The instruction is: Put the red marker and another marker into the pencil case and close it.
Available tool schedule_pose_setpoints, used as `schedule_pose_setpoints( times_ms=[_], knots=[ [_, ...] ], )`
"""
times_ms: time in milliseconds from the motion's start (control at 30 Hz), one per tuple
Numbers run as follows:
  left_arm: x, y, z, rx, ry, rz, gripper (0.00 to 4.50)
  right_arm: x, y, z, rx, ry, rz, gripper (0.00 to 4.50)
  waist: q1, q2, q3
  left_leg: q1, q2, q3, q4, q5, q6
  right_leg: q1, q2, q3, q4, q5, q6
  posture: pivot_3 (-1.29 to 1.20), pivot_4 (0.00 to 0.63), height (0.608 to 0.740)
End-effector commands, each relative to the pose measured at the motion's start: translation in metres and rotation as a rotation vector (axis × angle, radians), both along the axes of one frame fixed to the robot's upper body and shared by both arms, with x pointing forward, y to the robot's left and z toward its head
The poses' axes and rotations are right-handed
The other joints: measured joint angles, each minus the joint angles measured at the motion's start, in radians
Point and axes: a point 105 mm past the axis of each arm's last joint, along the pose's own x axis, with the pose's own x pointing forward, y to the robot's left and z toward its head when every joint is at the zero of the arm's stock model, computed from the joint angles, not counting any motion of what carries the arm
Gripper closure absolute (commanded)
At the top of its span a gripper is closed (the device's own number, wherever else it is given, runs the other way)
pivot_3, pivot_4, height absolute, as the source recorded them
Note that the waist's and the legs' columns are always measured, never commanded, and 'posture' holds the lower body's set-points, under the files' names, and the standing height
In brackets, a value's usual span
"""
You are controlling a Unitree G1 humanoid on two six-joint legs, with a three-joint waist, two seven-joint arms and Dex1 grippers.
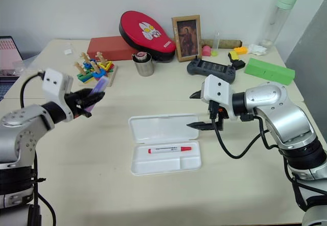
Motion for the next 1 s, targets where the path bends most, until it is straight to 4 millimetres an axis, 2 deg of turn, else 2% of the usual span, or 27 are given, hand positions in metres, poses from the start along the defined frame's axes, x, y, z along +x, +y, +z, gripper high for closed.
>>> schedule_pose_setpoints(
  times_ms=[33,133,233,400,667,1000],
  knots=[
    [-0.022,-0.040,0.036,0.026,-0.086,-0.197,3.32,-0.003,-0.004,0.010,0.000,-0.053,0.005,0.00,0.000,0.000,0.000,0.000,0.000,0.000,0.000,0.000,0.000,0.000,0.000,0.000,0.000,0.000,0.000,0.00,0.150,0.740],
    [-0.036,-0.064,0.041,0.066,-0.085,-0.330,3.32,0.000,-0.009,0.007,-0.035,-0.065,-0.002,0.00,-0.001,0.000,0.000,0.000,0.000,0.000,0.000,0.000,0.000,0.000,0.000,0.000,0.000,0.000,0.000,0.00,0.150,0.740],
    [-0.054,-0.089,0.036,0.125,-0.055,-0.482,3.32,0.002,-0.014,0.005,-0.060,-0.068,-0.005,0.00,-0.002,0.000,0.000,0.000,0.000,0.001,0.000,0.000,0.000,0.000,0.000,0.001,0.000,0.000,0.000,0.00,0.150,0.740],
    [-0.088,-0.112,0.022,0.134,0.048,-0.702,3.32,-0.006,-0.018,0.004,-0.086,-0.063,0.035,0.00,-0.002,0.000,0.000,0.000,0.000,0.001,0.000,0.000,0.000,0.000,0.000,0.001,0.000,0.000,0.000,0.00,0.150,0.740],
    [-0.119,-0.109,-0.024,0.181,0.280,-0.849,3.32,-0.033,-0.026,0.002,-0.131,-0.027,0.163,0.00,-0.003,0.000,0.000,0.000,0.000,0.001,0.000,0.000,0.000,0.000,0.000,0.001,0.000,0.000,0.000,0.00,0.150,0.740],
    [-0.129,-0.109,-0.075,0.243,0.376,-0.909,3.32,-0.039,-0.022,0.006,-0.121,-0.033,0.198,0.00,-0.001,0.000,0.000,0.000,0.000,0.001,0.000,0.000,0.000,0.000,0.000,0.001,0.000,0.000,0.000,0.00,0.150,0.740]
  ],
)
